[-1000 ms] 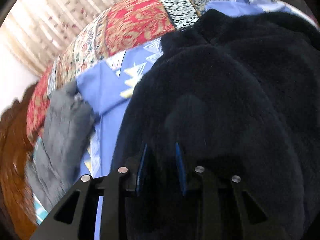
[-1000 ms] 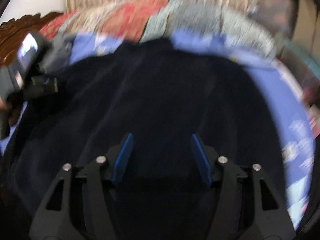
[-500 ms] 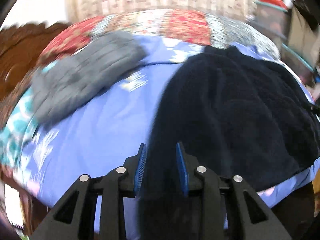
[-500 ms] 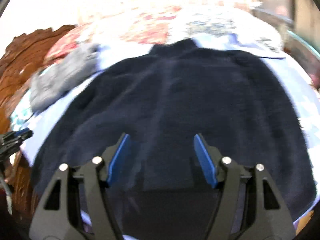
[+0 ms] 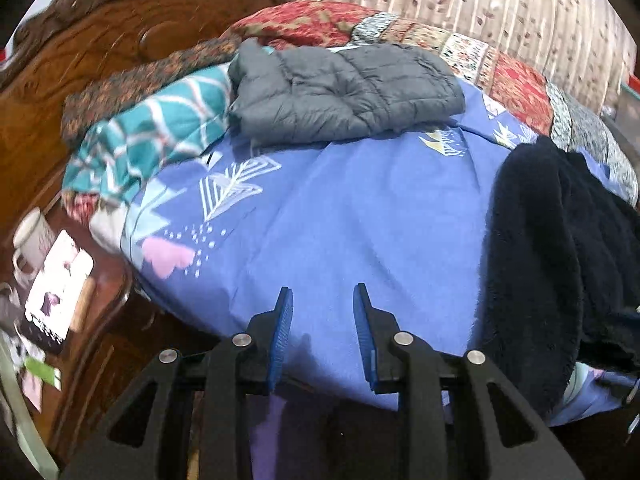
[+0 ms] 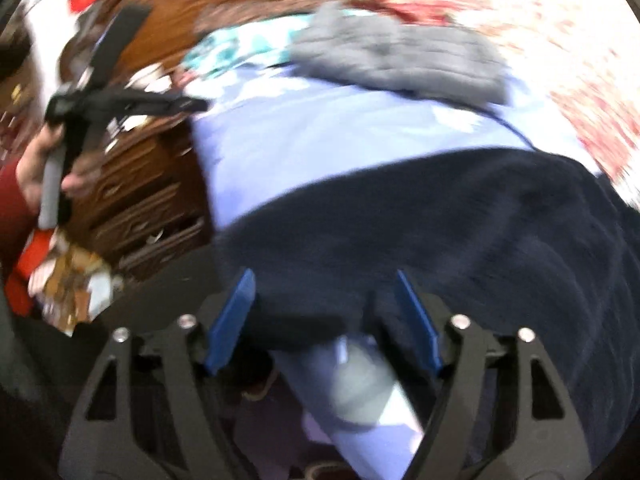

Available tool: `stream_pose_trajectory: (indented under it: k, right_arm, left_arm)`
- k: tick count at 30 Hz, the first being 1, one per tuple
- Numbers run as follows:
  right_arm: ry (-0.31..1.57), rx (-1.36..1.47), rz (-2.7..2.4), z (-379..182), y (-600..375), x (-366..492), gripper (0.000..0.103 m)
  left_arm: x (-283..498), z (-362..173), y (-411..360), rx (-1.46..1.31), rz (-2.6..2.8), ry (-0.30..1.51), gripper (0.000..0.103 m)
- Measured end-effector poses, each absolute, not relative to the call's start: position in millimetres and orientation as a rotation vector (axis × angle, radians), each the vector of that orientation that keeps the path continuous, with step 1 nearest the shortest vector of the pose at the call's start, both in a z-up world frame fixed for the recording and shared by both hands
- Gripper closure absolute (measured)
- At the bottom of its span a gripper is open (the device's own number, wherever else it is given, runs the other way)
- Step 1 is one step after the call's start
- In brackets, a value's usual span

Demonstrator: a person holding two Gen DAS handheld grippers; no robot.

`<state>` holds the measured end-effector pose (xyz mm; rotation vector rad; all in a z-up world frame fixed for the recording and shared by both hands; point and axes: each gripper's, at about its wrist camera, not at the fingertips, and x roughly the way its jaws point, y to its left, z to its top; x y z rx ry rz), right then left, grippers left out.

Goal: Fold large clothes

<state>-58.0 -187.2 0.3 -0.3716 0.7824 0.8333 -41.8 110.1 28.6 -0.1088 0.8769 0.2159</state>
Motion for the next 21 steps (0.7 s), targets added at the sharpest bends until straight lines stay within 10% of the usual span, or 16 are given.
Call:
stream_pose_trajectory:
  k: [8,11,21]
  right_arm:
    - [0.821,-0.617,0.880,-35.1,-118.8,-60.3,0.029]
    - [0.937,-0.572,0.884,-41.5,-109.6,-37.8,0.092]
    - [0.664,-0.170,1.002,173.8,-78.0,60.7,0.095]
  left_arm:
    - [-54.4,5.9,106.0,-0.162,0.189,0.908,0.049]
    - [-56.3,3.3,105.7,-0.163,0.185,0.907,0.049]
    - [-56.0,13.1,120.7,-0.234,0.222,0.877,0.050]
